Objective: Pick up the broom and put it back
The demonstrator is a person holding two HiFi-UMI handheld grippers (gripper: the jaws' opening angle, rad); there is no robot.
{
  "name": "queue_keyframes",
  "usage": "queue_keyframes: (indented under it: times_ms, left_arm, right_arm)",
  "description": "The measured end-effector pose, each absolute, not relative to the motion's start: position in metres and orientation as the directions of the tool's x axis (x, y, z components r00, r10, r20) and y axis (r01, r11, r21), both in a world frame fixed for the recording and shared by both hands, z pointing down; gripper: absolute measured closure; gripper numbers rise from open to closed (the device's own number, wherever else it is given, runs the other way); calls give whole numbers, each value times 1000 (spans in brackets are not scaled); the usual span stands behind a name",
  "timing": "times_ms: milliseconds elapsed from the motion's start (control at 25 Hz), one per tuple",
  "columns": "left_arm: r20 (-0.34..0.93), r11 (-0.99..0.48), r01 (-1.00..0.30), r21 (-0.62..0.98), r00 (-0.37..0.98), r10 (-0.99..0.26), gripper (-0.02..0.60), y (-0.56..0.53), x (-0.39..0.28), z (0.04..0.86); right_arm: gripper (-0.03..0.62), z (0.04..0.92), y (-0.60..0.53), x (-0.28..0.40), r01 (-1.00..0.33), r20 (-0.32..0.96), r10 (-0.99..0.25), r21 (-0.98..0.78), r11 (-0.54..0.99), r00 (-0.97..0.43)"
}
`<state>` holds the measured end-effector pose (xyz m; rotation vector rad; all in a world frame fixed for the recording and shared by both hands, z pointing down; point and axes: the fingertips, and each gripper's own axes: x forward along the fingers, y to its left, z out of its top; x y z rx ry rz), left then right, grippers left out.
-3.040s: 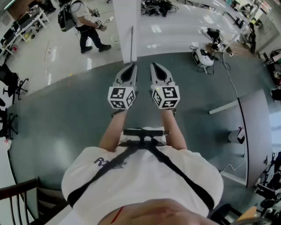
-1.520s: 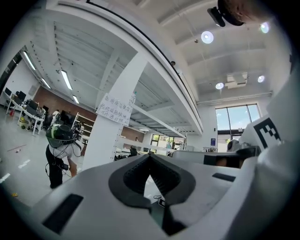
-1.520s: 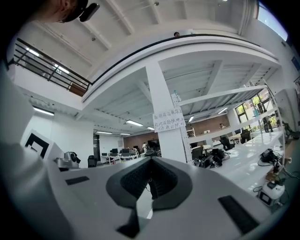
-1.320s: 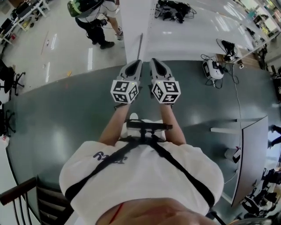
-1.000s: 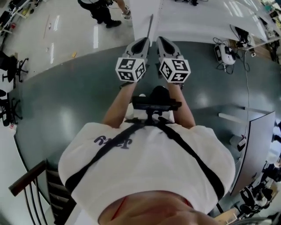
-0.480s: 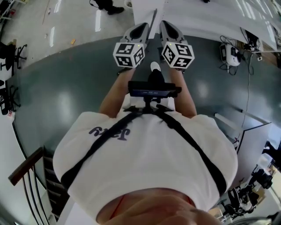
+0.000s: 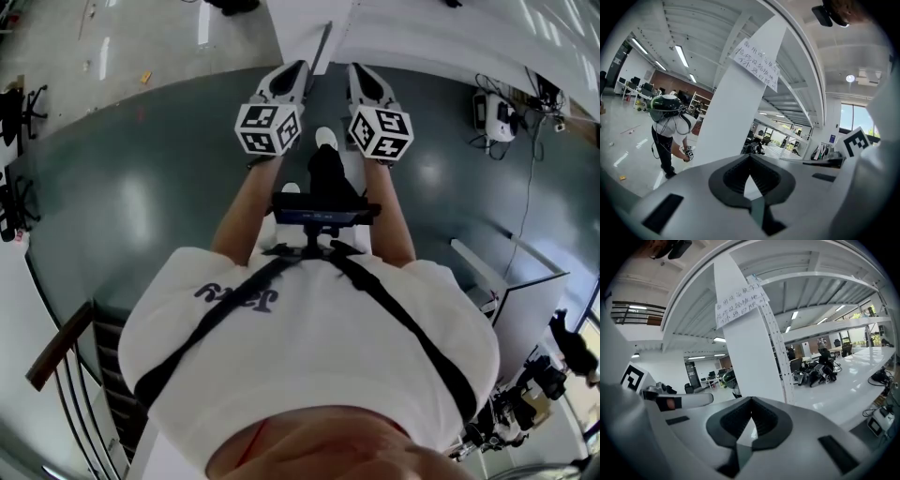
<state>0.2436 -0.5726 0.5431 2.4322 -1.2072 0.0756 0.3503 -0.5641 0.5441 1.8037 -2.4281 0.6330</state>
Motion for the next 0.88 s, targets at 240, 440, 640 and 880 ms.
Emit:
queue_keyframes:
  times_ms: [240,440,640,880]
  left_arm:
    - [267,-535,-769,351,630,-730,570,-594,254,589]
    - [303,-514,-793,327,603,-738,569,-616,262,626]
    - [350,-523,-801,292,598,-721,569,-628,264,666]
    - [381,-476,-829,292,558,-737,569,-652,250,709]
  right_arm:
    - [589,614,-582,371,-929,390,-861,-301,215,-326]
    - [589,669,-605,379,-927,457,-817,-289,238,-352]
    - [588,742,-618,379,-925,548,-752,-302,231,-366]
    - [530,816,-644,368,-918,614,-685,-302,256,-393]
